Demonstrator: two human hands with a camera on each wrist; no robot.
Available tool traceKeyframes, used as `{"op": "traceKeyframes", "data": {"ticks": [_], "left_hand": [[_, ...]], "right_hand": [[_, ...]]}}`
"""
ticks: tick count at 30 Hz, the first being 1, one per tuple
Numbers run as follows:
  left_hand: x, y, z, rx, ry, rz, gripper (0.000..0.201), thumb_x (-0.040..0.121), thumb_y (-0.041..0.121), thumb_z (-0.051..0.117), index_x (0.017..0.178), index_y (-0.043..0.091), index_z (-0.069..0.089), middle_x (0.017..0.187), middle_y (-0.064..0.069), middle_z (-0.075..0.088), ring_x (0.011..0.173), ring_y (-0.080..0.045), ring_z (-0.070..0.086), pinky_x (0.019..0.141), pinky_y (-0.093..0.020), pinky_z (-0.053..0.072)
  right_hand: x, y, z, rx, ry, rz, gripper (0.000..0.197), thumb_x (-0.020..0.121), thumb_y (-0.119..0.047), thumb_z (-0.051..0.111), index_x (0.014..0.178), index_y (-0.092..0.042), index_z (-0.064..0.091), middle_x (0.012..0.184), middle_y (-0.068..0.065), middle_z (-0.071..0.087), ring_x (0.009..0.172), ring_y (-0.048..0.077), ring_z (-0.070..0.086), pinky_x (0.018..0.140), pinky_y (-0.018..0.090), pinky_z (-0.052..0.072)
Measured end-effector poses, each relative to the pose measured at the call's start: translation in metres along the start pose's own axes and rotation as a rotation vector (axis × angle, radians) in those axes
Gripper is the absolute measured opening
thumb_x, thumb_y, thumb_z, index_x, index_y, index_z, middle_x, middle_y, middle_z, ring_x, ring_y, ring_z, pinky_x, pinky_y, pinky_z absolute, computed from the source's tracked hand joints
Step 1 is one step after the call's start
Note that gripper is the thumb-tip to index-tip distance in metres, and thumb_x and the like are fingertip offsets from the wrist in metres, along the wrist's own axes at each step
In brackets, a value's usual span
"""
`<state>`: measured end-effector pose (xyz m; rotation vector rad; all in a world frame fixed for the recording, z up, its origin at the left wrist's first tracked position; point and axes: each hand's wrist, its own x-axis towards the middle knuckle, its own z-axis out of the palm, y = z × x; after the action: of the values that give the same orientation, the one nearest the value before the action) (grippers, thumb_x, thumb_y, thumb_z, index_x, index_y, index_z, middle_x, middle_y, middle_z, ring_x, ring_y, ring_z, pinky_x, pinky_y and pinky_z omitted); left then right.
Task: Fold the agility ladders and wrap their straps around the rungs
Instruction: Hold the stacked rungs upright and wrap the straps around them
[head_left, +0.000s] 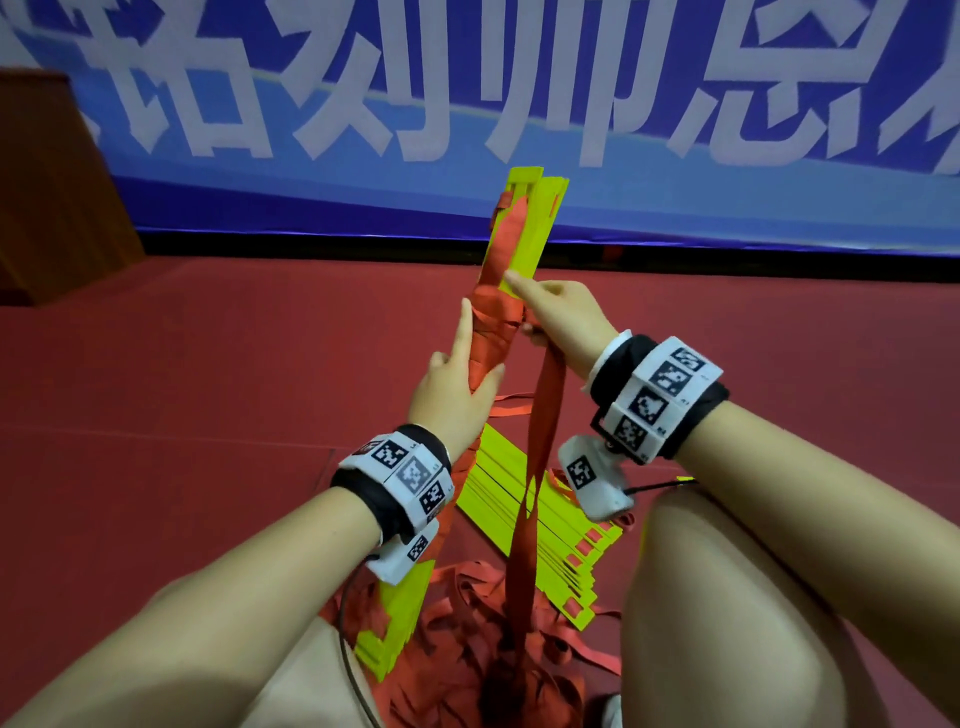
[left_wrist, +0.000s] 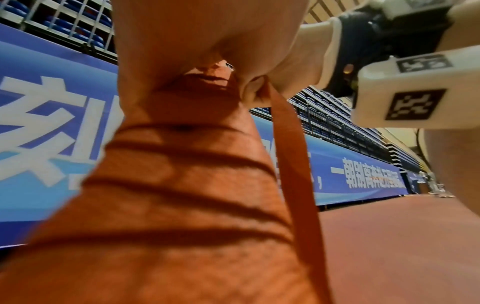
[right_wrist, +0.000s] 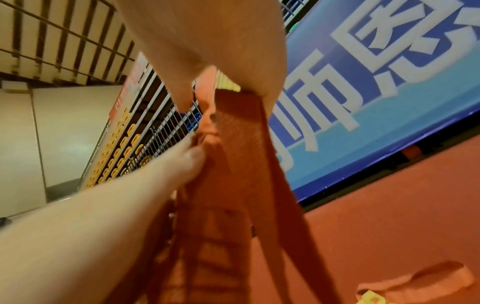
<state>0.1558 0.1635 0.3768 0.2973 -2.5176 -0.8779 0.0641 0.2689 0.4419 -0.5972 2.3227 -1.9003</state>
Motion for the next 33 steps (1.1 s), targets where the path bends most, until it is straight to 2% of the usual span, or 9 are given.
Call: {"op": "traceKeyframes", "data": {"ticks": [5,9,11,15,18,22,24,29,33], "left_hand": [[-0.003,0.007,0.006,-0.136,-0.025,0.091,0.063,0.103,0.029,0.035,0.154,0.034,-0.003,0.116,-0.023,0.056,0.104,-0.04,0.056,0.084,-0.038,0.042],[0.006,0.001,0.0,-0.69,-0.103,-0.019,0.082,0.093,0.027,0.058,0.152,0.041,0.002,0.108,0.005,0.065,0.098,-0.012,0.063,0.087,-0.019,0.048],[0.009,-0.004,-0.004,-0.851,-0.165,-0.05,0.084,0.091,0.022,0.064,0.153,0.032,0.01,0.099,0.004,0.064,0.086,-0.004,0.065,0.081,-0.02,0.051],[0.006,-0.004,-0.001,-0.87,-0.231,-0.057,0.054,0.078,0.015,0.074,0.124,0.019,0.046,0.104,0.002,0.062,0.081,0.004,0.065,0.075,-0.016,0.051],[0.006,-0.004,0.001,-0.816,-0.141,-0.049,0.041,0.086,0.002,0.068,0.117,0.021,0.049,0.099,0.006,0.062,0.076,0.011,0.062,0.071,-0.009,0.047],[0.005,-0.007,0.008,-0.675,-0.092,-0.039,0.055,0.088,0.002,0.066,0.129,0.027,0.04,0.103,0.019,0.057,0.081,0.021,0.057,0.073,0.002,0.038],[0.007,-0.007,0.014,-0.599,-0.067,-0.073,0.067,0.087,0.007,0.069,0.142,0.026,0.035,0.109,0.019,0.057,0.09,0.011,0.057,0.077,-0.001,0.037],[0.016,-0.009,0.027,-0.376,-0.047,-0.163,0.083,0.088,0.032,0.067,0.154,0.03,0.015,0.118,-0.006,0.064,0.106,-0.028,0.062,0.089,-0.031,0.046],[0.013,-0.003,0.034,-0.265,-0.116,-0.112,0.058,0.102,0.041,0.035,0.154,0.037,0.008,0.132,-0.026,0.052,0.121,-0.042,0.05,0.102,-0.04,0.038]], "right_hand": [[0.001,0.009,0.007,-0.04,0.095,-0.108,0.013,0.089,-0.028,0.065,0.083,-0.016,0.068,0.063,-0.009,0.059,0.046,-0.004,0.051,0.054,0.017,0.039],[0.001,0.002,0.001,0.317,-0.062,-0.08,0.014,0.092,-0.017,0.062,0.102,-0.008,0.068,0.079,-0.002,0.067,0.063,0.004,0.061,0.06,0.017,0.047],[-0.003,-0.005,-0.002,0.411,-0.172,-0.104,0.01,0.094,-0.015,0.059,0.098,-0.01,0.066,0.072,-0.005,0.065,0.057,0.004,0.057,0.053,0.014,0.045],[-0.006,-0.011,-0.006,0.488,-0.275,-0.13,0.014,0.096,-0.014,0.054,0.087,-0.015,0.064,0.062,-0.01,0.054,0.047,0.001,0.037,0.04,0.011,0.026],[-0.001,-0.011,-0.015,0.409,-0.275,-0.045,0.011,0.094,-0.021,0.058,0.086,-0.016,0.065,0.063,-0.008,0.052,0.048,0.004,0.036,0.038,0.012,0.024],[0.008,0.001,-0.03,0.111,-0.138,0.064,0.018,0.085,-0.031,0.071,0.09,-0.014,0.067,0.061,-0.002,0.041,0.038,0.006,0.029,0.035,0.014,0.02],[0.009,0.007,-0.029,0.074,-0.046,0.029,0.014,0.084,-0.022,0.073,0.089,-0.01,0.067,0.059,-0.001,0.043,0.034,0.005,0.031,0.034,0.015,0.022],[0.011,0.011,-0.011,0.147,0.062,-0.032,0.01,0.088,-0.017,0.064,0.085,-0.01,0.057,0.061,0.002,0.047,0.037,0.008,0.04,0.04,0.021,0.033],[0.01,0.017,0.002,0.075,0.139,-0.094,0.038,0.081,-0.034,0.074,0.11,-0.015,0.058,0.091,-0.004,0.067,0.074,0.006,0.063,0.065,0.024,0.047]]}}
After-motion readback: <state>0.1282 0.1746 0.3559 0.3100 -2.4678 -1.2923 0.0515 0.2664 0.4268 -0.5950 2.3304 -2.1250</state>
